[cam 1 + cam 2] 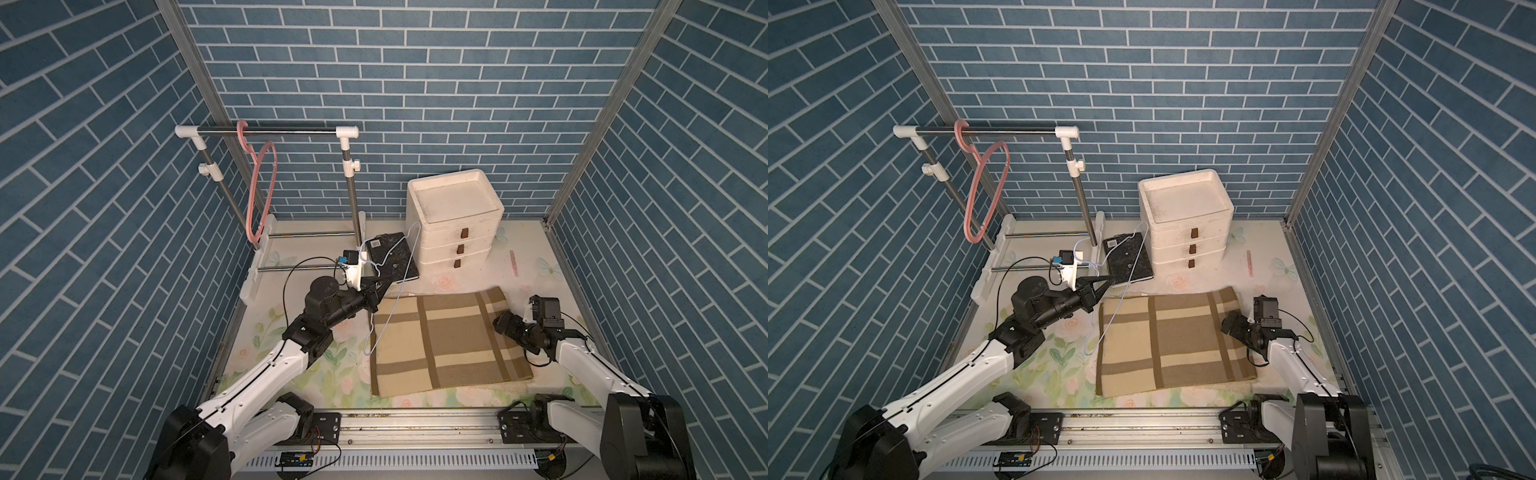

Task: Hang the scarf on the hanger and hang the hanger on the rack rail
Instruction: Adjust the scarf at the center of the board.

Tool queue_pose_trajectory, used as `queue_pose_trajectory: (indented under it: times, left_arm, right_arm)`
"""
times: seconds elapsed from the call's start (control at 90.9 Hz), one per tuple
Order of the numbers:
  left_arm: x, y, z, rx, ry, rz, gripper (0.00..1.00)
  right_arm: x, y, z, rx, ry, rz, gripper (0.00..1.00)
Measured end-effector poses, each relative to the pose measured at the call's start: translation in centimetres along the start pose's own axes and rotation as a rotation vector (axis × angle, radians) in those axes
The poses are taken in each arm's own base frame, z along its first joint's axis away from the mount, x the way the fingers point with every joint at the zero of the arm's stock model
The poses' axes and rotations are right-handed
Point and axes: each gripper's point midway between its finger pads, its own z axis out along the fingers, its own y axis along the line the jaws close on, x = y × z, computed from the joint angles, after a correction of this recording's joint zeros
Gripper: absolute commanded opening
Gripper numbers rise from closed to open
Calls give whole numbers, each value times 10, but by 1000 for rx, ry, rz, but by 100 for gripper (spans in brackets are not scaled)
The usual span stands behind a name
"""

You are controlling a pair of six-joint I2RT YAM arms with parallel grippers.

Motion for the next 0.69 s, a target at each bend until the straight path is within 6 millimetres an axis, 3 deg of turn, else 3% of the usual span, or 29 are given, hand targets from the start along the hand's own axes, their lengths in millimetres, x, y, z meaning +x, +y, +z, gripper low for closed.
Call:
queue_pose_trajectory:
  times: [0.341,0.55,0.693]
  left_arm:
    - [14,2,19,13,22,-7,0]
    - [25,5,19,12,33,-10,0]
    - [33,11,17,-7,44,-16,0]
  right_arm:
    - [24,28,0,-141,42,-1,91]
    - [44,57,3,-224,93,-13,91]
    - [45,59,2,-212,99,-2,93]
